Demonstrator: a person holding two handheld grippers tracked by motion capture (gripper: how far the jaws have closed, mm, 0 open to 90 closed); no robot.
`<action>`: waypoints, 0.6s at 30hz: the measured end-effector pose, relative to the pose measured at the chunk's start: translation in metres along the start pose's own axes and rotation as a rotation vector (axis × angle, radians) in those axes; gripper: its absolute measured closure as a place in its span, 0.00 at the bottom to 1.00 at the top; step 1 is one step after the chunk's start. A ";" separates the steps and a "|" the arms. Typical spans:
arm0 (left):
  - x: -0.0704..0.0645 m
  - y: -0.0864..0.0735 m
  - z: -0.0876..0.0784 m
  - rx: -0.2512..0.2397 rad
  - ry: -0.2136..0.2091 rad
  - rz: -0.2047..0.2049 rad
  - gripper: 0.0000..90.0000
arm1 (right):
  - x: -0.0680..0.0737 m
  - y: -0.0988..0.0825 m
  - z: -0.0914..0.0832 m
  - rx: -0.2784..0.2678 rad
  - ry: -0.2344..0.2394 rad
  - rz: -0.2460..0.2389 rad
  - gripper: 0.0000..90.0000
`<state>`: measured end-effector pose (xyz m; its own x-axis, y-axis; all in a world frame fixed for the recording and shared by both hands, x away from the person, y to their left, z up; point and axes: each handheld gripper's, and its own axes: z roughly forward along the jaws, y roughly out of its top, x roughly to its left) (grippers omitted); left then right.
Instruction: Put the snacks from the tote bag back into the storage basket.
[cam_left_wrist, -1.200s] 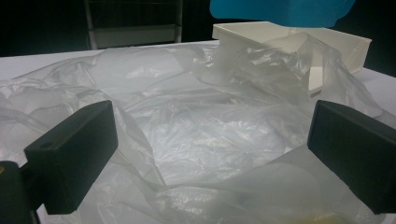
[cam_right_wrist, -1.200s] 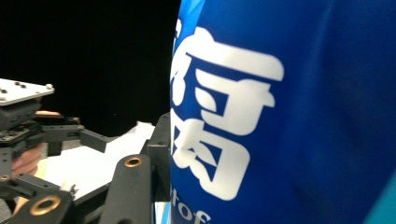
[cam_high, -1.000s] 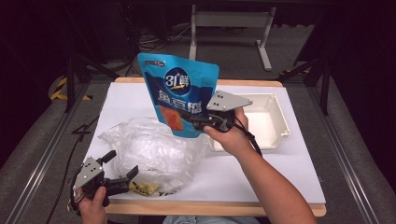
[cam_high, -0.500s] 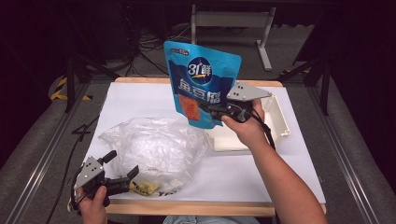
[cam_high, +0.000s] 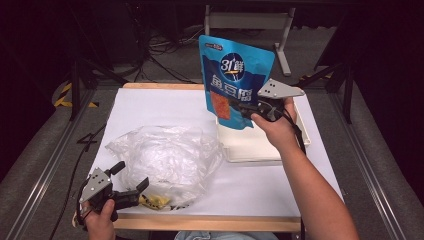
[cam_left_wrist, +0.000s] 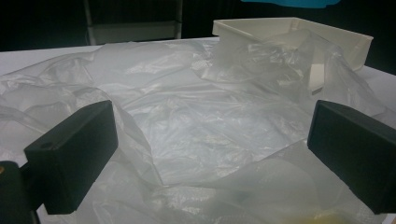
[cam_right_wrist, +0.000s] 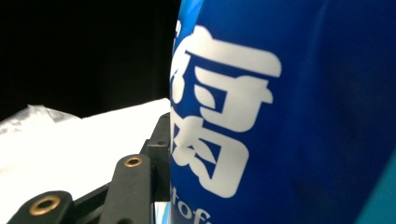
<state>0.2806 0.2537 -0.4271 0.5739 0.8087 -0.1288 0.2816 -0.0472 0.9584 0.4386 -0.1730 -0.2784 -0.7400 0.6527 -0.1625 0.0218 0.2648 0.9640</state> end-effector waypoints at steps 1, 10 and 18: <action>0.000 0.000 0.000 0.000 0.000 0.000 0.03 | -0.002 0.000 0.000 0.009 -0.008 -0.008 0.62; 0.000 0.000 0.000 0.006 0.007 -0.001 0.03 | -0.025 -0.006 -0.002 0.043 -0.066 0.004 0.62; 0.001 0.000 0.000 0.008 0.006 -0.003 0.03 | -0.044 -0.013 -0.004 0.038 -0.048 0.019 0.62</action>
<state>0.2812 0.2545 -0.4275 0.5682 0.8125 -0.1303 0.2899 -0.0495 0.9558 0.4684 -0.2079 -0.2831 -0.7061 0.6909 -0.1550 0.0614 0.2779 0.9586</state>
